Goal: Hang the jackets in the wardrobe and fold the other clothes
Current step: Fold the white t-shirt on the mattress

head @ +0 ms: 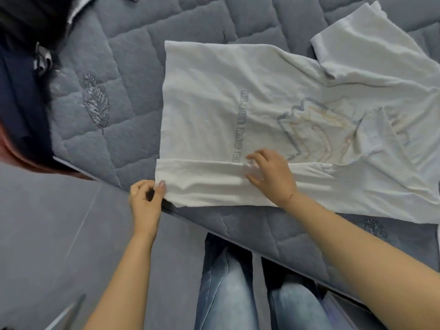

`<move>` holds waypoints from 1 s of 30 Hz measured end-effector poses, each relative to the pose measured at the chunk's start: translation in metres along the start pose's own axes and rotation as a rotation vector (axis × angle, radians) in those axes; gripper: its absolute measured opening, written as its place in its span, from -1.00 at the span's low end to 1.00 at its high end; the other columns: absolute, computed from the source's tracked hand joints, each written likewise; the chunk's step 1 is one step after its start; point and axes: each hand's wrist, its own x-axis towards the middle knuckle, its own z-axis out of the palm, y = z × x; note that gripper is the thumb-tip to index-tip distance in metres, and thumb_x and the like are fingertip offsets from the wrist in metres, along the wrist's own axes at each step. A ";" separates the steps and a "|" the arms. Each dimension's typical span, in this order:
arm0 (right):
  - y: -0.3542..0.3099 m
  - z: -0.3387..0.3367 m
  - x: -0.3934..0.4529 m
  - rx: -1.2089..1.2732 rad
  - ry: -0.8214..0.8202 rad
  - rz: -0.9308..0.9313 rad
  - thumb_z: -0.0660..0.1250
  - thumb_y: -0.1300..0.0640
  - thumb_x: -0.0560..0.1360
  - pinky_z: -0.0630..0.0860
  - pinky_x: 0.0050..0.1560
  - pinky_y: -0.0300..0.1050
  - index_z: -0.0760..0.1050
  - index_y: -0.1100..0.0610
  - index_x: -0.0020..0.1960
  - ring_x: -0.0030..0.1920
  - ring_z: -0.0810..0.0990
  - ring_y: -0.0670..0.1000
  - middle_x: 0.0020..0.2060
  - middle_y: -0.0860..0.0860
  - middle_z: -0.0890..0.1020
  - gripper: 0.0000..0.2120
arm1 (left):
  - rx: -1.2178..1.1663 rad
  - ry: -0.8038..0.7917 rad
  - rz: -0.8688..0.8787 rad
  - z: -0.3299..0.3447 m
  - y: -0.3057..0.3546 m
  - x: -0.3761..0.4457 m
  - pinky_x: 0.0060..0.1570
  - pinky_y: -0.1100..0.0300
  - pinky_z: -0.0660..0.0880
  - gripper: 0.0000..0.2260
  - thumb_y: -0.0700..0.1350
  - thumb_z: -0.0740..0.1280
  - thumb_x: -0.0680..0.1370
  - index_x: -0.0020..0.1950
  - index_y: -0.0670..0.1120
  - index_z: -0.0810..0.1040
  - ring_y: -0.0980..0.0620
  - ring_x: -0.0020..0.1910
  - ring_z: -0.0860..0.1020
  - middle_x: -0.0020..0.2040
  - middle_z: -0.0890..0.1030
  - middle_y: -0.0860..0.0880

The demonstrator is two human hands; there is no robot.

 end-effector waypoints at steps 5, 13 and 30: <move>-0.006 0.009 0.036 0.075 -0.180 -0.112 0.36 0.13 0.53 0.43 -0.02 0.04 0.53 0.19 -0.01 -0.04 0.50 0.14 -0.09 0.05 0.54 -0.88 | -0.161 0.001 0.148 0.005 0.037 0.003 -0.27 0.37 0.40 -0.85 -0.03 0.24 0.65 -0.11 0.12 0.48 0.25 -0.29 0.43 -0.28 0.52 0.21; -0.006 0.008 0.048 0.067 -0.029 0.142 0.18 0.04 0.65 0.40 -0.29 0.02 0.44 0.21 0.09 -0.21 0.54 0.21 -0.18 0.13 0.61 -0.77 | 0.484 -0.088 0.253 0.004 0.013 0.049 -0.17 0.14 0.21 -0.77 0.08 0.14 0.67 0.07 -0.04 0.47 -0.20 -0.09 0.48 -0.33 0.47 0.06; 0.001 0.010 0.012 -0.049 0.124 0.135 0.40 0.30 0.45 0.39 -0.02 0.05 0.55 0.26 0.14 0.01 0.51 0.24 0.01 0.18 0.57 -0.74 | 0.143 0.161 -0.229 0.031 0.008 0.008 -0.08 0.04 0.46 -0.82 -0.13 0.38 0.57 0.07 -0.14 0.42 -0.06 -0.15 0.49 -0.11 0.53 -0.12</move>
